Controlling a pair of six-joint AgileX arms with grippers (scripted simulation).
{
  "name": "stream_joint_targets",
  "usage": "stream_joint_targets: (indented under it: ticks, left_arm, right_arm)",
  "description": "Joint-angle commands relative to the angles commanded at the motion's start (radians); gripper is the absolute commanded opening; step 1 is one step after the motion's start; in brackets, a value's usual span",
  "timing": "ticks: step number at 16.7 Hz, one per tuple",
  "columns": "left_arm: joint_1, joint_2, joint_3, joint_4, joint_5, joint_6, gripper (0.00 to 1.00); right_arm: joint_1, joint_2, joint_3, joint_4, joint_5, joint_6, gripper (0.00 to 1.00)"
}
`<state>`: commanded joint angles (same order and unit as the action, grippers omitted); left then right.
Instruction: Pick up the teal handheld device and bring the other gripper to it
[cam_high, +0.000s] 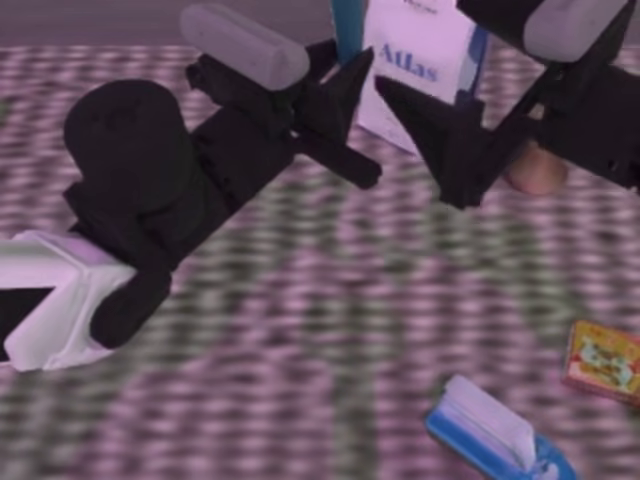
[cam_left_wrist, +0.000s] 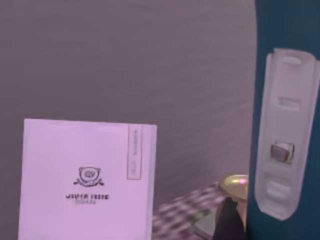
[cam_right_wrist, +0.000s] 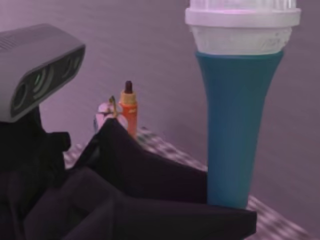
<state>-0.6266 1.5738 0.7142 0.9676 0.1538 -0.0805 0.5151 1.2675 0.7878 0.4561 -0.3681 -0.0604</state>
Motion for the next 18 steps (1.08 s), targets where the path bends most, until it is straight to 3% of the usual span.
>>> stream_joint_targets:
  ticks: [8, 13, 18]
  left_arm:
    - [0.000, 0.000, 0.000, 0.000, 0.000, 0.000, 0.00]
    - [0.000, 0.000, 0.000, 0.000, 0.000, 0.000, 0.00]
    - [0.000, 0.000, 0.000, 0.000, 0.000, 0.000, 0.00]
  right_arm:
    - [0.090, 0.333, 0.263, 0.063, 0.094, 0.003, 1.00]
    - [0.096, 0.347, 0.277, 0.066, 0.099, 0.003, 1.00]
    - [0.096, 0.347, 0.277, 0.066, 0.099, 0.003, 0.62]
